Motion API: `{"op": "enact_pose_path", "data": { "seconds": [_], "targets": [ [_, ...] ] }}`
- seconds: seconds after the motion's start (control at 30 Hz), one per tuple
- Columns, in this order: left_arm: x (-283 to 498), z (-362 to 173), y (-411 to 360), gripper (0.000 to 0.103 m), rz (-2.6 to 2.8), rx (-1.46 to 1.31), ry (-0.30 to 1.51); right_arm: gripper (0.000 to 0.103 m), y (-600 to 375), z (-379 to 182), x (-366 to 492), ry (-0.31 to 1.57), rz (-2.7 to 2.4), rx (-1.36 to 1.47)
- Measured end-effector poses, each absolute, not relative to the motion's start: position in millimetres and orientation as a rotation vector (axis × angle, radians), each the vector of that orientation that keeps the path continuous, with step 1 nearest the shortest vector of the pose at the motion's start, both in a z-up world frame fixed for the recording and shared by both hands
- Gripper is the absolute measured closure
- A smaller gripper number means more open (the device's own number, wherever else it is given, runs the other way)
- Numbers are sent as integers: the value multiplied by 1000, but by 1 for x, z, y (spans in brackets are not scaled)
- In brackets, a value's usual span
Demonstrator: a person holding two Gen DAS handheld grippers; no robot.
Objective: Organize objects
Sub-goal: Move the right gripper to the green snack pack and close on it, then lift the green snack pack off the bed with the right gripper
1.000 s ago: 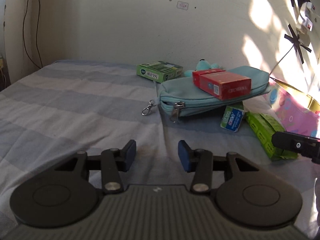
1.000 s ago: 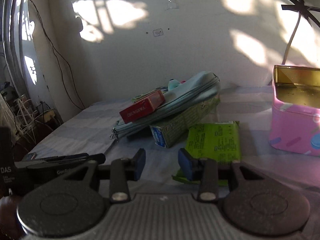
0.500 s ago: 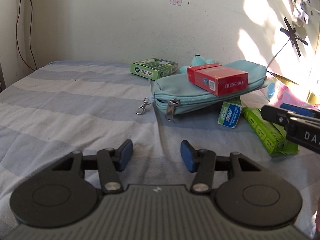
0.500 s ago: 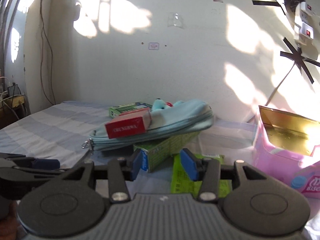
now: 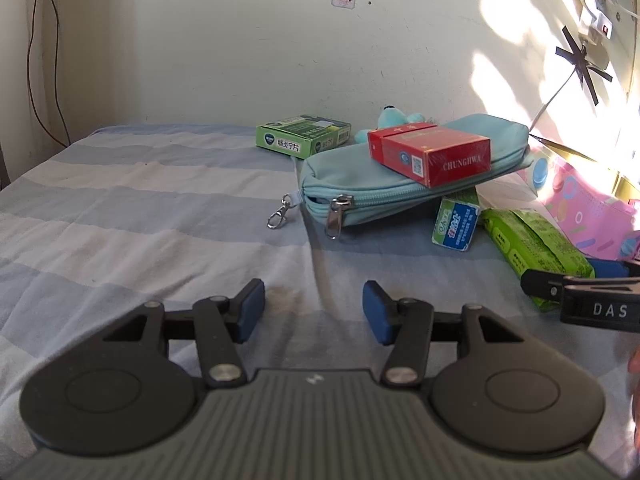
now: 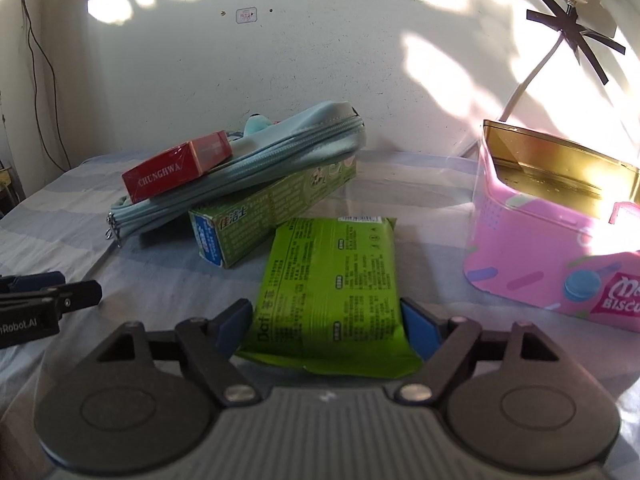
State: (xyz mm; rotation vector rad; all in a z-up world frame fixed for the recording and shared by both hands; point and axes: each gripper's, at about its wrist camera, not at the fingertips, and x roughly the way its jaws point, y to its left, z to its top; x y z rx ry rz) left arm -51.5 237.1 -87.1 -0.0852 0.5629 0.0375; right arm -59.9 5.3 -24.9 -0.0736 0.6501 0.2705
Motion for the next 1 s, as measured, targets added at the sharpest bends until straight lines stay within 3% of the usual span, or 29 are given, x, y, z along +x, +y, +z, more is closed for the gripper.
{"op": "enact_pose_path", "data": {
  "seconds": [0.43,0.57,0.8,1.0],
  "targets": [
    [-46,-81,237,45,32,-34,575,22,-8,-18,-155,623,692,-268],
    [-44,-79,235,44,34,-16,580,6,-26,-19,-156,609,615,-278],
    [-42,-78,233,44,34,3,584,11,-78,-27,-132,665,507,-36],
    [-46,-76,242,37,-24,-76,574,16,-68,-31,-139,640,549,-107]
  ]
}}
